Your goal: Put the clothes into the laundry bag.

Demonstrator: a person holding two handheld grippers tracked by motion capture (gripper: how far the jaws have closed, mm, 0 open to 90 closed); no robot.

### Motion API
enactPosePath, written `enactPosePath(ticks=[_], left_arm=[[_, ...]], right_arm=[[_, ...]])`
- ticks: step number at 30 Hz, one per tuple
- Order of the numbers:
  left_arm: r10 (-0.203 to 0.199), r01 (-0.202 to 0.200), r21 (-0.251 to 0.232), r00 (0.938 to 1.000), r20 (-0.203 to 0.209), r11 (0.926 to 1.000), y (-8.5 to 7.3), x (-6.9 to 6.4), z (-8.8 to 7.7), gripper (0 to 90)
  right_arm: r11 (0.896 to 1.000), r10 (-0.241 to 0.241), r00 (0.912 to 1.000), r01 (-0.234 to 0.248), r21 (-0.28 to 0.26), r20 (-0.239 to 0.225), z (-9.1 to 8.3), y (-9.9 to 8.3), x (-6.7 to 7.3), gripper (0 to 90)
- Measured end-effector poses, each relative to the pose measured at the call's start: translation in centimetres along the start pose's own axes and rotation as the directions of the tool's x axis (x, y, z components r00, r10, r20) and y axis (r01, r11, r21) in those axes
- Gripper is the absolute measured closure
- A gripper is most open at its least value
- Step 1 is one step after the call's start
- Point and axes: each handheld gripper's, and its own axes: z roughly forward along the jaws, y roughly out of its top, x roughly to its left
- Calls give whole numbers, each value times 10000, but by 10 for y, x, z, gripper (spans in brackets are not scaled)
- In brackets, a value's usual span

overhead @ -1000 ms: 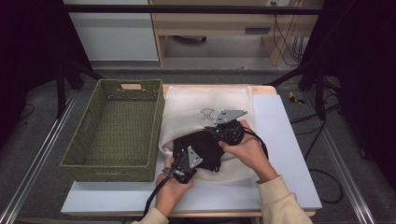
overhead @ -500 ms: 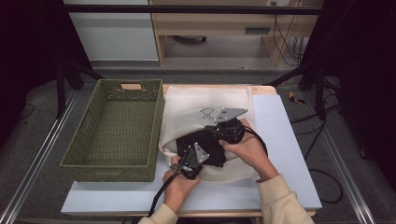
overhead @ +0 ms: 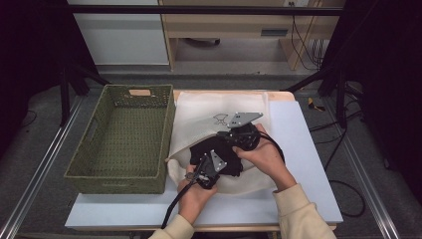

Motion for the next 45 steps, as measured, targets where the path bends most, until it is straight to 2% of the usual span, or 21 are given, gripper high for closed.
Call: enactPosePath(ticks=[15, 28, 39, 45], left_arm=[[32, -32, 26, 10000, -46, 10000, 0, 3, 3, 900], [104, -104, 34, 9999, -94, 9999, 0, 6, 5, 900], [126, -127, -23, 9995, -280, 9999, 5, 11, 11, 900], [275, -273, 60, 9989, -390, 9996, 6, 12, 13, 900]], right_arm=[[9997, 183, 9996, -186, -156, -193, -3, 2, -6, 874], [9995, 187, 9992, -195, -233, -345, -8, 13, -13, 875], [9995, 243, 9986, -252, -184, -479, -10, 13, -16, 874], [9993, 292, 9984, -302, -198, -494, -12, 14, -18, 875]])
